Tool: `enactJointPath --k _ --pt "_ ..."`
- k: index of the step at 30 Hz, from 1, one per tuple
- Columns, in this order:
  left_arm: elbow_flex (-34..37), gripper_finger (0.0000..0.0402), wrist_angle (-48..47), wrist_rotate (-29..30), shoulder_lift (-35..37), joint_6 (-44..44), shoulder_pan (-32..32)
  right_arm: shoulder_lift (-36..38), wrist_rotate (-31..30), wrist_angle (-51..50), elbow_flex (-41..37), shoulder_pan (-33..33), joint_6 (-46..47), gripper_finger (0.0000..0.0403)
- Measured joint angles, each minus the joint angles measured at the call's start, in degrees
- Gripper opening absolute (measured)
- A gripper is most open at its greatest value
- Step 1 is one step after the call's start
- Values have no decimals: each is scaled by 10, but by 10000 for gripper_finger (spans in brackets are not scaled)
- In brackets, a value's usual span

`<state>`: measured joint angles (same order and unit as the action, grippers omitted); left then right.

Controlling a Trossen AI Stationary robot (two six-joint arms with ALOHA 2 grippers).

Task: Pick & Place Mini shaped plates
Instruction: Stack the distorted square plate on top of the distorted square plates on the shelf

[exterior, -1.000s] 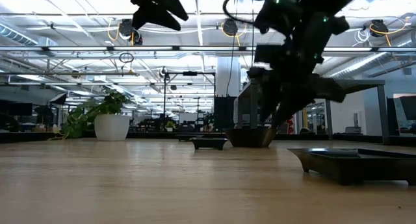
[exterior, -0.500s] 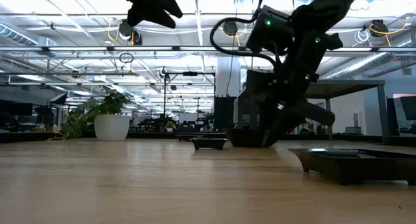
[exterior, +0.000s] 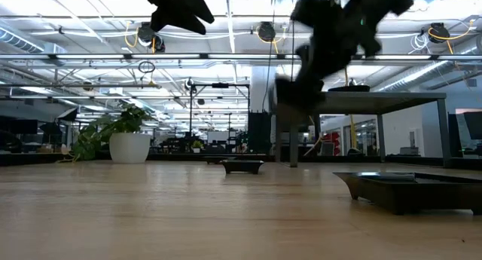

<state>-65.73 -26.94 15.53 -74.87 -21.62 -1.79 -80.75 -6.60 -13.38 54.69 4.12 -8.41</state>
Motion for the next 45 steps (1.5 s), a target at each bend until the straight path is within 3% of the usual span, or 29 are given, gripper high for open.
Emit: enactJointPath --k 5,11,14,28,45 --pt "0 163 2 0 0 24 13 116 0 61 1 -1 49 1" --pt "0 163 2 0 0 24 31 212 -123 83 1 -43 20 1" --pt "0 163 6 1 0 33 43 229 -135 68 1 -91 30 1" --pt "0 163 86 16 0 50 84 168 8 33 1 -313 -81 0" --pt "0 163 108 42 -1 50 91 153 10 -18 1 -338 -122 0"
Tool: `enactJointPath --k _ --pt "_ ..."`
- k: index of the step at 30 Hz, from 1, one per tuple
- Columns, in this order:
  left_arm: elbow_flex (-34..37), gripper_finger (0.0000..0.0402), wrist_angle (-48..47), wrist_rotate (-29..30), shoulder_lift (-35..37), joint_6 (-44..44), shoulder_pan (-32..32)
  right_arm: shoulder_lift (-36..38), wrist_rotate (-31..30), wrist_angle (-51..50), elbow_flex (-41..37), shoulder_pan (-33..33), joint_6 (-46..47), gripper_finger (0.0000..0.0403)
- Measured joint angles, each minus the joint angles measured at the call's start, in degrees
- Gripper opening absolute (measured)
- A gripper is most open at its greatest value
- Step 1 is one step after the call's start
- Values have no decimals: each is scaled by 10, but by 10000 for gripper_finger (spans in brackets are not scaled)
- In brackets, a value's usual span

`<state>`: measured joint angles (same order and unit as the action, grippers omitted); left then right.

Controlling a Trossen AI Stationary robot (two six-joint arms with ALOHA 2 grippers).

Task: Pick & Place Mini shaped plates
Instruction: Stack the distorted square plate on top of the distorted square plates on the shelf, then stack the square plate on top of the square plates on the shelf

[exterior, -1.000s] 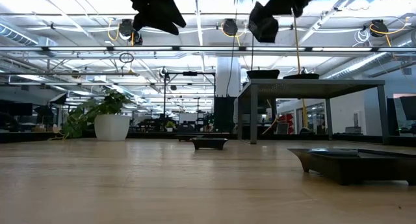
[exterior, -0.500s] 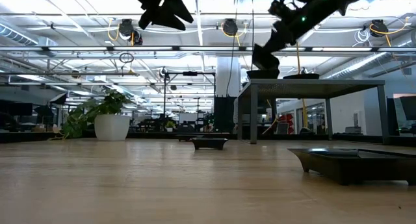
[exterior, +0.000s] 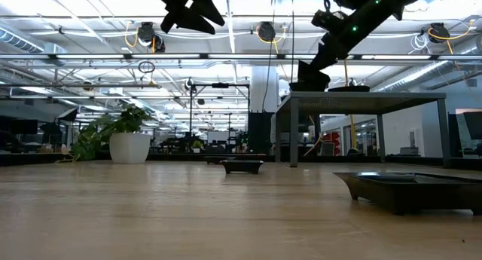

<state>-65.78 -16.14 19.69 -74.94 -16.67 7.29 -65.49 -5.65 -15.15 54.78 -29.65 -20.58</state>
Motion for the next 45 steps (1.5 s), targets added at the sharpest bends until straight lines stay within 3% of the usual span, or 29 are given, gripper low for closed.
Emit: enactJointPath --k 5,15,20,24,27,32,39,41,45 --pt "0 164 0 0 0 0 0 0 0 0 0 0 3 19" --pt "0 164 -1 0 0 0 0 35 -2 7 0 24 21 108" --pt "0 163 -3 -1 0 0 0 68 1 6 0 70 108 128" --pt "0 163 -3 -1 0 0 0 67 57 1 0 118 190 129" --pt "0 163 -4 -1 0 0 0 43 67 2 0 168 202 129" --pt "0 164 -4 -27 0 0 0 -24 -21 4 0 246 179 130" --pt "0 164 -4 -106 0 -7 -3 -130 -31 11 0 282 194 130" --pt "0 163 -4 -124 0 -17 -6 -159 -8 23 0 283 195 130" --pt "0 163 -4 -143 0 -19 -17 -218 99 97 0 286 185 130"
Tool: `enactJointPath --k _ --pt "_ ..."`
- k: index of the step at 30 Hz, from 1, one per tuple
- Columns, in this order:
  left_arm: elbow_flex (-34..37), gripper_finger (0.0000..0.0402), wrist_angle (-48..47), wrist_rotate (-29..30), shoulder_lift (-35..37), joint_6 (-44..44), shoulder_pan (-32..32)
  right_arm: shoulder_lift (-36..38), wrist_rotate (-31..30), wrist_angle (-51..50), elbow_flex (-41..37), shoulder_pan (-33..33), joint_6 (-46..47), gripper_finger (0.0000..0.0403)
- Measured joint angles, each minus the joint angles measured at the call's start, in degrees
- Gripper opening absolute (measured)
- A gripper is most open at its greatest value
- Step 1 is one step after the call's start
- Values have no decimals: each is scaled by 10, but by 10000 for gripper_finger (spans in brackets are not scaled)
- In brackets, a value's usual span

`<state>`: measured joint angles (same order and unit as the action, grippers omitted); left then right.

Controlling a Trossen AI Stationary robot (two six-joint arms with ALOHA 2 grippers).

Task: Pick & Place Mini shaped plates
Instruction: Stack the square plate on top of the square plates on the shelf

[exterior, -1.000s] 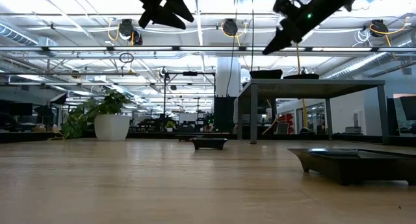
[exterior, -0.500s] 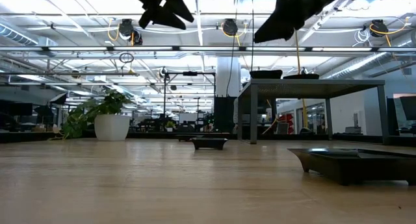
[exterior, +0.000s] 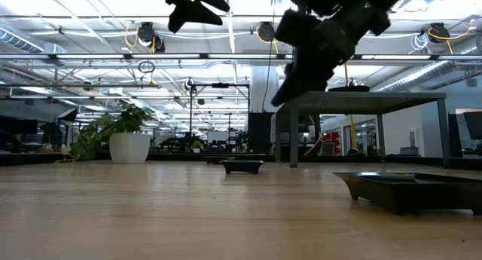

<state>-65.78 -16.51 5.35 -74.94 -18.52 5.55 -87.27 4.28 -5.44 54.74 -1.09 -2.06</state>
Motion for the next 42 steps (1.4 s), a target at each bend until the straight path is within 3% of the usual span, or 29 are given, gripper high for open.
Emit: enactJointPath --k 6,17,22,26,30,37,39,42 --pt "0 163 0 -7 0 0 -20 -92 18 141 0 16 -77 130" --pt "0 163 1 -6 0 4 -35 -216 19 284 0 30 -75 130" --pt "0 163 1 -6 0 4 -34 -240 10 286 0 31 -76 130" --pt "0 163 1 -6 0 4 -34 -250 -45 286 0 32 -77 130" --pt "0 163 0 -6 0 3 -35 -251 -42 278 1 33 -76 124" --pt "0 163 0 -6 0 3 -35 -234 -48 246 1 53 -77 48" --pt "0 163 0 -6 0 3 -33 -220 -72 225 0 60 -83 17" --pt "0 163 1 -3 0 3 -28 -183 -114 176 0 68 -109 8"
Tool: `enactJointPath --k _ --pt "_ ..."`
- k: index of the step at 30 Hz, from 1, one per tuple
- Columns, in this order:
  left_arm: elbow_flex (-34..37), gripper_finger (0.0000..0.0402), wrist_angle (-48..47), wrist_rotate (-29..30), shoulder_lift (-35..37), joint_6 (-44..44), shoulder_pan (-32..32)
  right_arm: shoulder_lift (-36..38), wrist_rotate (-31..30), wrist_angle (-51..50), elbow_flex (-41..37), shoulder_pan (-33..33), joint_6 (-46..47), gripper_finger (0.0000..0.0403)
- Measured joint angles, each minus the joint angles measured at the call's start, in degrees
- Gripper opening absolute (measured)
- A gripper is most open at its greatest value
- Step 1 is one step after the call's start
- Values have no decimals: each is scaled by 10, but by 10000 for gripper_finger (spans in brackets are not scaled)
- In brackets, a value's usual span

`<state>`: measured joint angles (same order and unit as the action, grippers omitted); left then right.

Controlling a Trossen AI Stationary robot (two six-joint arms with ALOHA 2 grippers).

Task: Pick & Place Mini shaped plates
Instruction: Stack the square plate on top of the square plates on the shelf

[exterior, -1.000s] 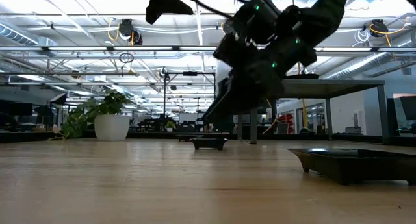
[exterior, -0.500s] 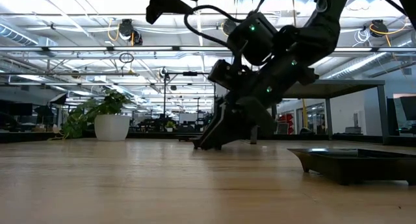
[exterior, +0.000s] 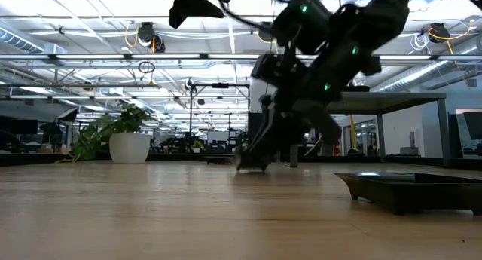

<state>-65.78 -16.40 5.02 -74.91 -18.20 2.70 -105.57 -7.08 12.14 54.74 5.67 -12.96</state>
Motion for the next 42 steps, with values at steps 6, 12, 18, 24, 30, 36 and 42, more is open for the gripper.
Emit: enactJointPath --k 6,12,18,24,30,36,42 --pt "0 163 2 1 0 0 17 117 -22 -84 0 -3 -29 2" --pt "0 163 3 1 0 0 34 257 -37 -121 0 -17 -28 1" --pt "0 163 5 12 0 5 49 384 -198 -222 0 -34 -74 1" --pt "0 163 8 52 0 0 62 512 -259 -386 0 -117 -50 1" --pt "0 163 59 83 0 -6 69 600 -260 -496 0 -262 46 1" --pt "0 163 119 86 0 -3 74 608 -260 -520 0 -387 217 0" --pt "0 163 144 87 0 -3 77 561 -259 -522 0 -460 310 0"
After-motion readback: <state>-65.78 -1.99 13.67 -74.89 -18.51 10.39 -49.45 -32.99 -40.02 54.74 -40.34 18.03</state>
